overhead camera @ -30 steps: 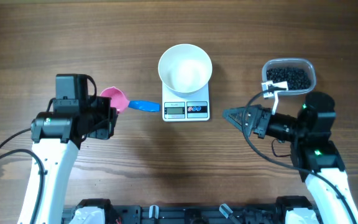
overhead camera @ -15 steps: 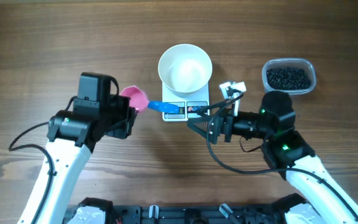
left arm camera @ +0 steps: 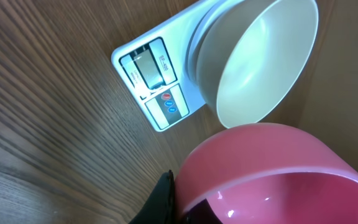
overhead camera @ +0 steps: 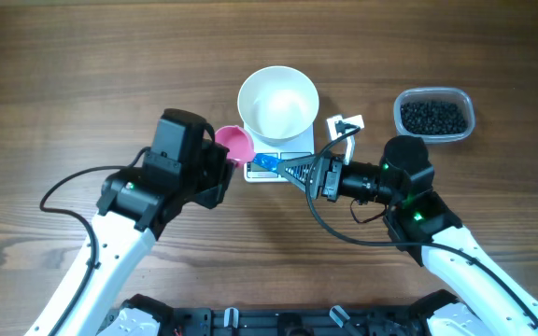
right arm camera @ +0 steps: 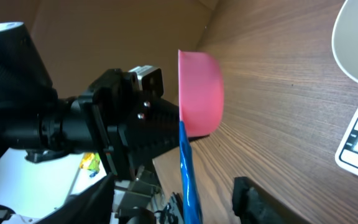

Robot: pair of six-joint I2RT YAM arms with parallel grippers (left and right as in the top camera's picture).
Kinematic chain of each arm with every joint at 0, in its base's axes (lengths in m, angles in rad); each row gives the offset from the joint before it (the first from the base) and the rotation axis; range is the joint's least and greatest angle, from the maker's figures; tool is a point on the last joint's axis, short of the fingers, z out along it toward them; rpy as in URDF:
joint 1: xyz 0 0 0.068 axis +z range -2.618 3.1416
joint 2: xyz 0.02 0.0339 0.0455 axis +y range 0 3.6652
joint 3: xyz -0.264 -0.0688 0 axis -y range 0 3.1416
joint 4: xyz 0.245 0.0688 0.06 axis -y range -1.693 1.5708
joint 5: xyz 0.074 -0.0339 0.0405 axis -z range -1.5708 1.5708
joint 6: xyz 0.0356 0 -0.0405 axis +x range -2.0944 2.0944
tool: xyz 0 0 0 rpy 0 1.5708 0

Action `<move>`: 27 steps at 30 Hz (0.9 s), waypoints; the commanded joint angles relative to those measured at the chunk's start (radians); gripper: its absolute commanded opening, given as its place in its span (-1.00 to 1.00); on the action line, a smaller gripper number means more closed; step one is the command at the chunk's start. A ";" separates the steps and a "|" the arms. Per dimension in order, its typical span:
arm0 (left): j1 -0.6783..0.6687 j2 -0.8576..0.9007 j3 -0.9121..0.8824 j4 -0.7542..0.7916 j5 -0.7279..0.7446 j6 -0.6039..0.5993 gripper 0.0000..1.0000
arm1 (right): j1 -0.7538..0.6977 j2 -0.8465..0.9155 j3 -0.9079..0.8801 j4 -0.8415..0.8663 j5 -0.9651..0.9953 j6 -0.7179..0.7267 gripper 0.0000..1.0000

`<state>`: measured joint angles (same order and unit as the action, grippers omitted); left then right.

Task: Scoop item into bowl and weigh 150g on scale
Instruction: 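Close the right gripper on the blue scoop handle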

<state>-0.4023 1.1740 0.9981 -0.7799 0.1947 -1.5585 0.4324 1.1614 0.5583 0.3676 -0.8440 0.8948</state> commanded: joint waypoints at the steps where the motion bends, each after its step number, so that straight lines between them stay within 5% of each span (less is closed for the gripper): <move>1: -0.037 -0.009 0.019 0.006 -0.070 -0.051 -0.92 | 0.030 0.011 0.016 0.006 0.017 0.058 0.13; 27: -0.111 -0.009 0.019 0.014 -0.076 -0.077 -0.92 | 0.070 0.011 0.016 0.040 0.115 0.127 -0.55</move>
<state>-0.5053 1.1740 0.9985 -0.7639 0.1356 -1.6299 0.4969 1.1683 0.5583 0.3904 -0.7315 1.0199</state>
